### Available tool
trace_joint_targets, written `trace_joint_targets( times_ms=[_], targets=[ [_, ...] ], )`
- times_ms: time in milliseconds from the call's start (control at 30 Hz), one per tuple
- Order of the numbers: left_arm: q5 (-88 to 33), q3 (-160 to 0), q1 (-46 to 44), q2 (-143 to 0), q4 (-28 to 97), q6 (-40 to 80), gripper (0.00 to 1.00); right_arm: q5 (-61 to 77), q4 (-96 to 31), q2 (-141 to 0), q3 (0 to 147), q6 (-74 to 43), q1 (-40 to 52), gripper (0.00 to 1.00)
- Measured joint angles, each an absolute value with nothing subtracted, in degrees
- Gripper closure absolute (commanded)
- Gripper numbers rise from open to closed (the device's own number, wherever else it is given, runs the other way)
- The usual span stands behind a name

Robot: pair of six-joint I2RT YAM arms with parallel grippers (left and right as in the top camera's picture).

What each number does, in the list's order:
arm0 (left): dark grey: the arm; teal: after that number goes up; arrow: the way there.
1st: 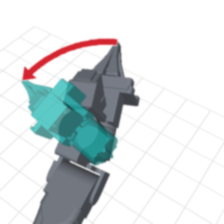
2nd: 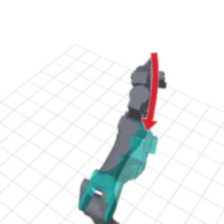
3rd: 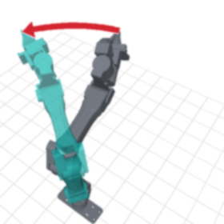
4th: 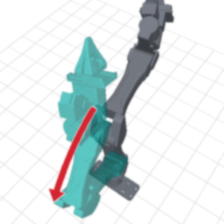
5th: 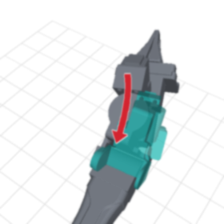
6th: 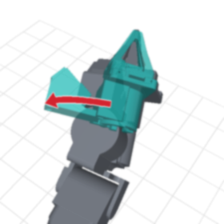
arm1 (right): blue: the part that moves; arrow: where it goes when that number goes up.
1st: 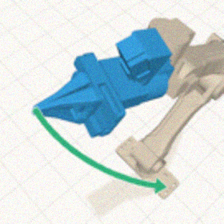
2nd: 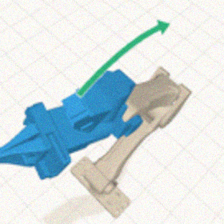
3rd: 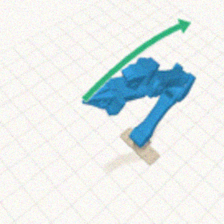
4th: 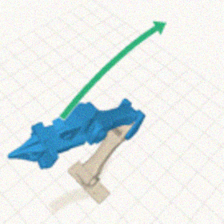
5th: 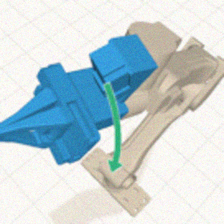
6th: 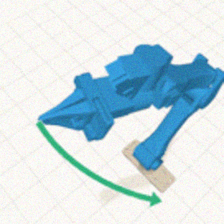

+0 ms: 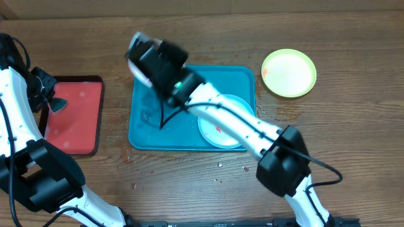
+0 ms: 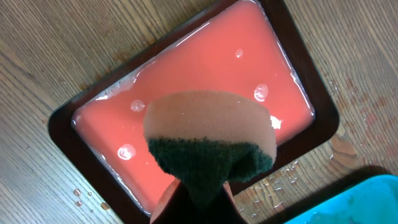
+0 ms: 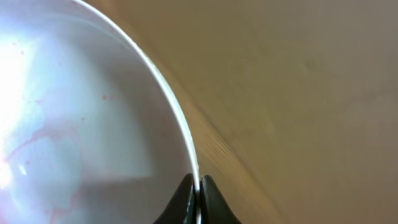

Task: Clean dirty plates on tray and stack at the side
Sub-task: 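Lower the white plate onto the yellow plate and open the right gripper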

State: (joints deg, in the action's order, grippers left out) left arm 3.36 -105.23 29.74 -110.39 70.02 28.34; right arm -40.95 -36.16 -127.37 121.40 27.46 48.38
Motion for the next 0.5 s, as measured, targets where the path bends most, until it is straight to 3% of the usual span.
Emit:
trace_joint_targets(
  times_ms=[167,367,500],
  targets=[
    [3.31,-105.23,29.74,-110.39,69.93,28.29,0.96,-36.47,-41.60,-126.28,121.43,13.96,38.13,0.96],
    [3.18,-105.16,29.74,-110.39,69.80,28.14,0.96,-14.46,-56.75,-126.06,121.40,2.52,16.69,0.96],
    [3.18,-105.12,29.74,-110.39,69.65,28.12,0.96,-2.26,-60.12,-126.06,120.44,0.14,5.06,0.96]
  ],
)
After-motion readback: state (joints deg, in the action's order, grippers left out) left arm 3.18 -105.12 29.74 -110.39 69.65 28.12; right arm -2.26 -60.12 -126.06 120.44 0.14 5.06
